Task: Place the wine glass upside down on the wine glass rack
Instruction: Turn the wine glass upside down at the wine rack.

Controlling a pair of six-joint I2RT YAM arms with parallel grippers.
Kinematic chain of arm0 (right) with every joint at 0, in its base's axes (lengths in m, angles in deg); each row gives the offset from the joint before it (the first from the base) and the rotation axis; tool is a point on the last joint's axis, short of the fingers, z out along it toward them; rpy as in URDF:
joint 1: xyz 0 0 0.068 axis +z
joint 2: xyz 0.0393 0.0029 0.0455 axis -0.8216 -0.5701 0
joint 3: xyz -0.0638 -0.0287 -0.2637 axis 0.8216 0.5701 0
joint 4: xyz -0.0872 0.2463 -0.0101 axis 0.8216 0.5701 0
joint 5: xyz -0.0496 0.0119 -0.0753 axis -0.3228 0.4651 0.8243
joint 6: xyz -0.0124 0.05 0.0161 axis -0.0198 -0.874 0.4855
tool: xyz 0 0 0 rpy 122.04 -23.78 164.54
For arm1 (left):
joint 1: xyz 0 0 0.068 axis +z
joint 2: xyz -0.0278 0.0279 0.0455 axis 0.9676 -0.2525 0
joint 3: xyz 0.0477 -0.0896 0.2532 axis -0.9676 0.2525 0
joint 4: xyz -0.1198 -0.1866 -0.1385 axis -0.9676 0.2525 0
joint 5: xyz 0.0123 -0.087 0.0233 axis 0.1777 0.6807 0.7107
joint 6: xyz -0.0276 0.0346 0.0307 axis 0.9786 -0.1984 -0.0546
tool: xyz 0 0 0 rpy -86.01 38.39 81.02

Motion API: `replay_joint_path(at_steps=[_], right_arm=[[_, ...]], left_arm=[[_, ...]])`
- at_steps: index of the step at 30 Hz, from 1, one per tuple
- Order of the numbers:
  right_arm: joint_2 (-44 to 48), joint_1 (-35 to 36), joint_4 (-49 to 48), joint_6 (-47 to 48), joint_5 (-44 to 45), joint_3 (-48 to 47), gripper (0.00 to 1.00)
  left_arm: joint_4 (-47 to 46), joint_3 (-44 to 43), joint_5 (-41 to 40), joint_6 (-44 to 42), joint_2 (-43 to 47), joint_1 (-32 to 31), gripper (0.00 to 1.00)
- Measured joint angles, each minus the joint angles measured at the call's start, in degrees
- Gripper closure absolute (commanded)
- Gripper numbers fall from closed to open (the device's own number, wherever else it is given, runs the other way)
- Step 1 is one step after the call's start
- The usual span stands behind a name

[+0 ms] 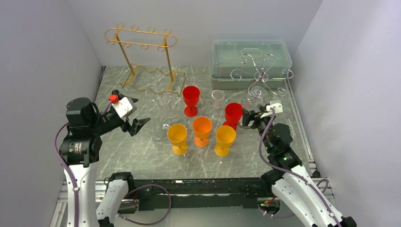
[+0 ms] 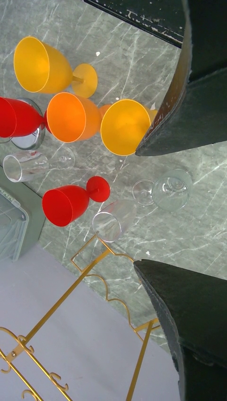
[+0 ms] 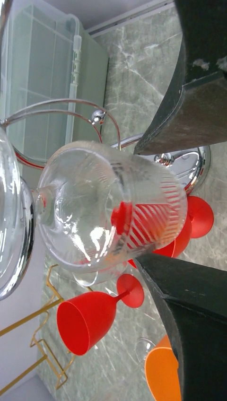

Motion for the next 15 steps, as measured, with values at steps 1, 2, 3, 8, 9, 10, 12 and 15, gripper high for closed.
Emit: replay_joint_path(at_steps=[1,2,3,8,9,10,12,15], right_arm=[[-0.8,0.0,-0.6,0.0,0.0,0.2,0.08],[-1.6,0.0,-0.9,0.0,0.0,0.2,0.02],[-2.3,0.0,-1.4,-0.1,-0.1,0.2,0.01],[-2.7,0.0,0.5,0.0,-0.1,0.0,0.0],[-2.1,0.0,1.8,0.0,-0.3,-0.6,0.0],[-1.2,0.0,4.1,0.0,-0.5,-1.8,0.0],[0.2,0.0,8.4,0.0,-1.1,-4.7,0.0],[1.5,0.0,17.5,-0.3,-2.8,-12.3,0.0]], left_arm=[[0.0,0.0,-0.1,0.0,0.0,0.0,0.14],[0.0,0.0,-0.2,0.0,0.0,0.0,0.14],[0.0,0.0,-0.3,0.0,0.1,0.0,0.14],[0.3,0.0,-0.4,-0.2,0.3,0.0,0.13],[0.3,0.0,-0.4,-0.3,0.3,0.0,0.13],[0.3,0.0,-0.4,-0.3,0.4,0.0,0.13],[0.4,0.0,-0.5,-0.3,0.4,0.0,0.12],[0.5,0.0,-0.5,0.0,0.3,0.0,0.06]])
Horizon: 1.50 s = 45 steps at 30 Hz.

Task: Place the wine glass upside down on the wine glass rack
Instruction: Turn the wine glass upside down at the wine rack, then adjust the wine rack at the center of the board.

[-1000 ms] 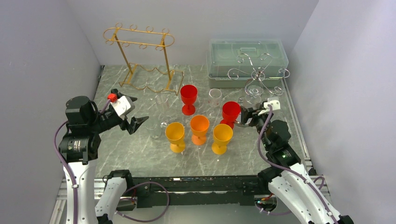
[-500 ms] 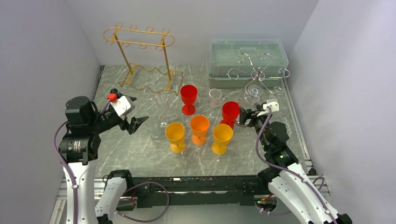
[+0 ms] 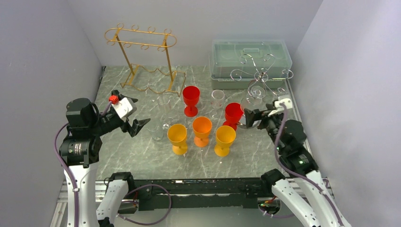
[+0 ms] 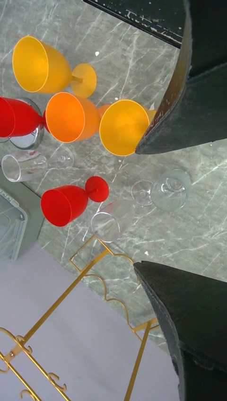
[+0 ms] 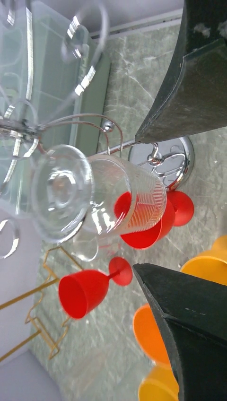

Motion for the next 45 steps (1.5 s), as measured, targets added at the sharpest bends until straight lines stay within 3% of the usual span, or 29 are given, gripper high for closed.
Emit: replay_joint_path(at_steps=[5,8,16,21,27,31,36,38,45], right_arm=[[-0.6,0.0,15.7,-2.4,-0.9,-16.7,0.01],[-3.9,0.0,22.4,-4.7,-0.6,-27.5,0.06],[-26.8,0.0,31.6,-6.6,6.5,-53.1,0.15],[-39.1,-0.1,34.1,-3.7,11.1,-61.5,0.25],[-45.8,-2.7,36.3,-2.4,13.1,-64.5,0.26],[-49.0,-7.1,36.6,-3.2,12.0,-70.4,0.28],[-51.8,-14.5,36.8,-6.7,9.9,-76.2,0.46],[-52.7,-17.7,37.0,-8.3,9.1,-77.2,0.52],[-57.2,-28.0,37.4,-12.3,5.2,-76.1,0.59]], left_arm=[[0.0,-0.1,0.0,0.8,-0.5,0.0,0.03],[0.2,-0.9,0.2,2.1,-2.1,0.0,0.03],[0.7,-1.7,0.8,5.0,-6.0,0.0,0.03],[1.7,-2.4,2.6,6.7,-6.5,0.0,0.02],[-0.9,-8.0,6.6,9.4,-12.8,-1.2,0.06],[-2.7,-17.5,4.2,7.7,-23.5,-10.3,0.05],[-3.5,-24.0,-2.5,3.1,-34.0,-22.5,0.06],[-4.0,-26.8,-6.2,1.1,-37.5,-26.9,0.06],[-5.8,-39.7,-19.9,-8.7,-50.3,-43.4,0.07]])
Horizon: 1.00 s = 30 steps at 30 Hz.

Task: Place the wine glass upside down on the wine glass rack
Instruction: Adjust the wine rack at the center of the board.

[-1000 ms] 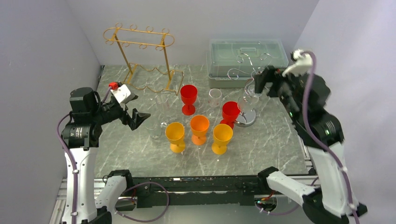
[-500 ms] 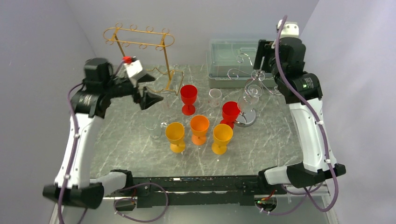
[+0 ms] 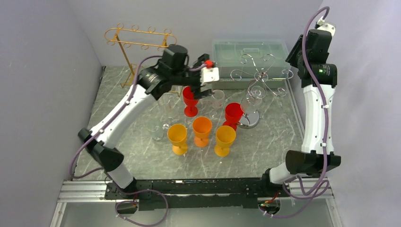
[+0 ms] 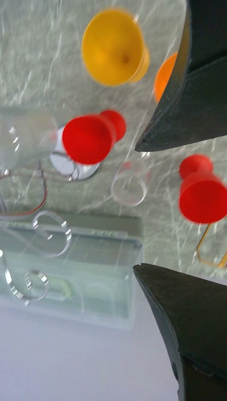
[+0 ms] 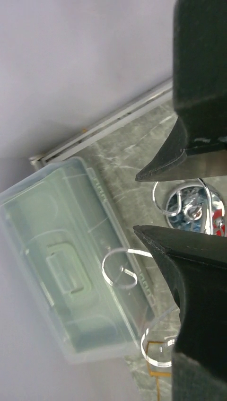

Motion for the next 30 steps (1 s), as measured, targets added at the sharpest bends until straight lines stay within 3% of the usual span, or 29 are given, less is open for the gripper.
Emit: replay_joint_path(at_steps=[5,13,20,30], right_arm=[[-0.1,-3.5,-1.2,-1.3,-3.1,7.6,0.62],[-0.2,-6.9,-5.0,-1.9,-7.5,11.9,0.66],[-1.2,-8.0,-8.6,-3.3,-11.3,12.3,0.77],[1.4,-8.2,-13.6,-3.8,-13.1,19.6,0.84]], left_arm=[[-3.3,-9.5,-6.5,-1.4,-9.4,-3.0,0.07],[-5.2,-11.1,-13.1,-2.7,-14.1,-5.7,0.1],[-6.9,-14.6,-15.6,-2.7,-17.2,-8.3,0.1],[-5.2,-23.2,-16.3,-1.1,-22.2,-9.2,0.1]])
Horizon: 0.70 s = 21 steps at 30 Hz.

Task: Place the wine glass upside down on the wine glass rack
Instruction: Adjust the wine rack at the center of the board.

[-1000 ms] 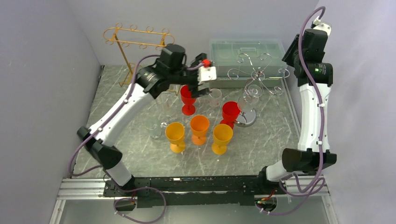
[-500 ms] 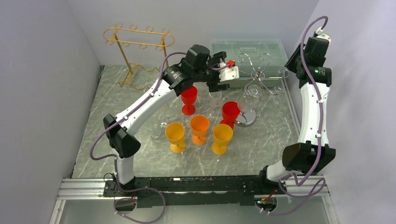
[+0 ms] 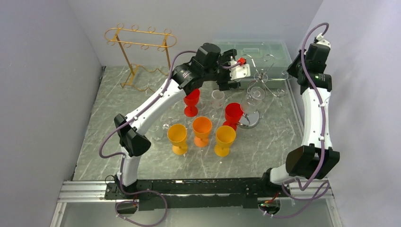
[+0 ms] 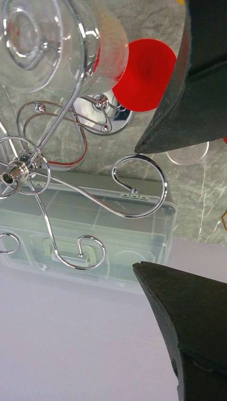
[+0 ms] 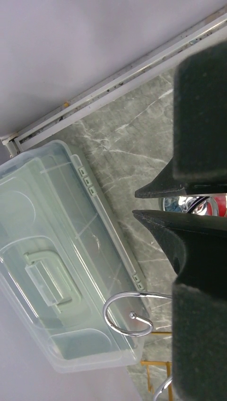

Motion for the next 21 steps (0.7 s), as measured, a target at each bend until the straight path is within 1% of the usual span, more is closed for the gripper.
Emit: replay_joint_path(at_steps=[12,21], right_arm=[[6.9,0.1,-0.4,0.1,0.6,5.3,0.87],[11.2,0.1,-2.3,0.4,4.1,9.7,0.89]], left_arm=[[0.7,-3.6,-3.8,0.3,-4.2,-0.6,0.12],[1.3,-9.0,-4.7,0.9,-8.2,0.1,0.13]])
